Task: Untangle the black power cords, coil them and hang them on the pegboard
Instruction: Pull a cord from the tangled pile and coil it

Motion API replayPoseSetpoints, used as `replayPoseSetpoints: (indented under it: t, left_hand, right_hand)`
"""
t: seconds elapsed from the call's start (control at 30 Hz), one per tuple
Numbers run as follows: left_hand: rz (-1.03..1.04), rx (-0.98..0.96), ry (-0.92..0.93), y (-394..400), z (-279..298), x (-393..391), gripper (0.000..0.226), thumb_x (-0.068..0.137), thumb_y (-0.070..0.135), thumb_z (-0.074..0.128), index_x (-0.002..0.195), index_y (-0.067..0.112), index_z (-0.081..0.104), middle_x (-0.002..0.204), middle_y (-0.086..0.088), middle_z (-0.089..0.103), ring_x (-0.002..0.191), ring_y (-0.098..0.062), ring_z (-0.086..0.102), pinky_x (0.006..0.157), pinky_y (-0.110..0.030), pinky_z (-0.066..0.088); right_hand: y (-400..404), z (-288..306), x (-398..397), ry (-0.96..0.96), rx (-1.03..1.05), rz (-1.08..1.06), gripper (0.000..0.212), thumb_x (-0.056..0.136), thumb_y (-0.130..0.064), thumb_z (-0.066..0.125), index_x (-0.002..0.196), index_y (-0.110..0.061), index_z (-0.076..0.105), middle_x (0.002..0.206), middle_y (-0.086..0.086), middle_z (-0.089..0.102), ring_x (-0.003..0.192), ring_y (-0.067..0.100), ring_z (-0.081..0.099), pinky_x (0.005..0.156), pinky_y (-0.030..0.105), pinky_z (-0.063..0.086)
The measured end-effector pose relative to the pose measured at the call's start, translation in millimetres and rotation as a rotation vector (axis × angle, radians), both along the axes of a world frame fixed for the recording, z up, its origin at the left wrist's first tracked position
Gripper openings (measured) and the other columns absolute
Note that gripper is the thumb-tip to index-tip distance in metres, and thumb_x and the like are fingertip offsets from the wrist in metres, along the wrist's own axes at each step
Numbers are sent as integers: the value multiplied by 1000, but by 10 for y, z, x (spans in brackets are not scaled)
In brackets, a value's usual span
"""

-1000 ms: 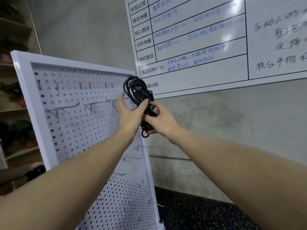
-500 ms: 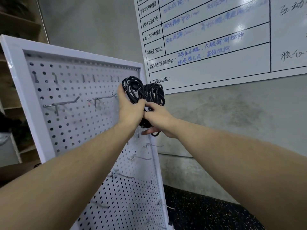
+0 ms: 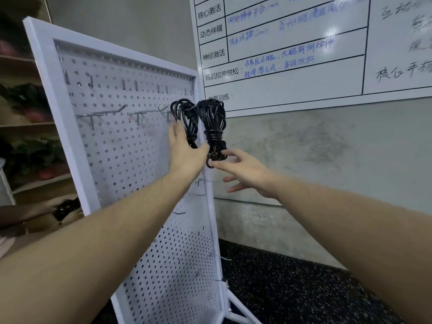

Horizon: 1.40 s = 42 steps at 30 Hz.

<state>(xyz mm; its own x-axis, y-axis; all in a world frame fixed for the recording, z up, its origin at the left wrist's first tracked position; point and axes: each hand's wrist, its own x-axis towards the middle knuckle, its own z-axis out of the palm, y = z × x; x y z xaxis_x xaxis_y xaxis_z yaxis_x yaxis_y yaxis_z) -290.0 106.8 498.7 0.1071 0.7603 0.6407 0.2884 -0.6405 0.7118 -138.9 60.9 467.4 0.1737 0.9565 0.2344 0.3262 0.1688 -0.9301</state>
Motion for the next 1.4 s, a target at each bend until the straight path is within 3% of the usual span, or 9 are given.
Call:
replayPoseSetpoints:
  t: [0.23, 0.33, 0.47, 0.6, 0.73, 0.93, 1.17, 1.27, 1.4]
  left_hand:
    - [-166, -35, 137, -500, -646, 59, 70, 99, 19, 62, 160, 22, 28, 166, 10, 13, 145, -7, 30, 98, -9, 29]
    - [-257, -124, 243, -607, -1133, 135, 69, 97, 16, 63, 159, 19, 32, 160, 9, 22, 140, -11, 40, 104, -20, 39]
    - [-345, -281, 381, -591, -1804, 238, 65, 98, 16, 63, 157, 22, 36, 155, 8, 29, 120, -9, 52, 74, -10, 50]
    - [-427, -483, 508, -418, -2531, 297, 61, 96, 14, 65, 153, 21, 42, 152, 3, 32, 106, -15, 62, 84, -31, 58]
    - [-476, -624, 736, -176, -3345, 331, 59, 97, 22, 66, 151, 24, 44, 153, 2, 38, 115, -17, 58, 79, -24, 49]
    - [-552, -848, 942, 96, -4536, 372, 41, 87, 29, 80, 119, 16, 59, 98, 3, 67, 79, -11, 63, 56, -13, 44]
    - [-773, -975, 1248, 21, -5335, 380, 78, 79, 51, 84, 141, 21, 44, 121, 4, 55, 104, -12, 58, 81, -24, 47]
    - [-799, -920, 1303, -22, -5462, 396, 84, 79, 47, 84, 147, 23, 41, 133, 4, 54, 114, -15, 57, 94, -27, 48]
    - [-796, -899, 1283, -48, -5484, 426, 94, 76, 36, 87, 154, 19, 36, 142, -2, 52, 124, -20, 56, 106, -34, 49]
  right_hand:
    - [-603, -640, 352, -63, -183, -102, 64, 90, -39, 75, 146, -25, 46, 122, 2, 54, 101, 27, 67, 78, 46, 64]
    - [-800, -984, 471, -102, -282, -119, 60, 92, -36, 73, 144, -24, 47, 123, 4, 57, 102, 28, 68, 81, 47, 63]
    - [-895, -1516, 555, -137, -396, -120, 52, 95, -29, 70, 142, -21, 49, 124, 8, 58, 100, 28, 67, 81, 47, 62]
    - [-777, -2255, 596, -191, -531, -72, 47, 94, -26, 71, 137, -21, 53, 120, 9, 61, 96, 24, 66, 82, 48, 63]
    - [-535, -3054, 610, -260, -680, 9, 42, 95, -25, 71, 133, -20, 55, 117, 7, 65, 96, 25, 69, 82, 46, 63]
    - [-280, -4270, 551, -460, -924, 193, 50, 90, -31, 75, 135, -21, 56, 121, 5, 63, 85, 16, 60, 82, 45, 62]
    - [-414, -5096, 651, -388, -1279, 323, 82, 92, -35, 73, 158, -26, 24, 123, 5, 55, 96, 21, 64, 75, 33, 60]
    - [-435, -5203, 711, -241, -1266, 227, 67, 95, -20, 69, 153, -14, 34, 114, 9, 60, 99, 26, 69, 87, 38, 61]
    - [-423, -5170, 698, -219, -1198, 179, 56, 93, -8, 67, 143, -5, 43, 94, 9, 60, 72, 17, 66, 70, 33, 64]
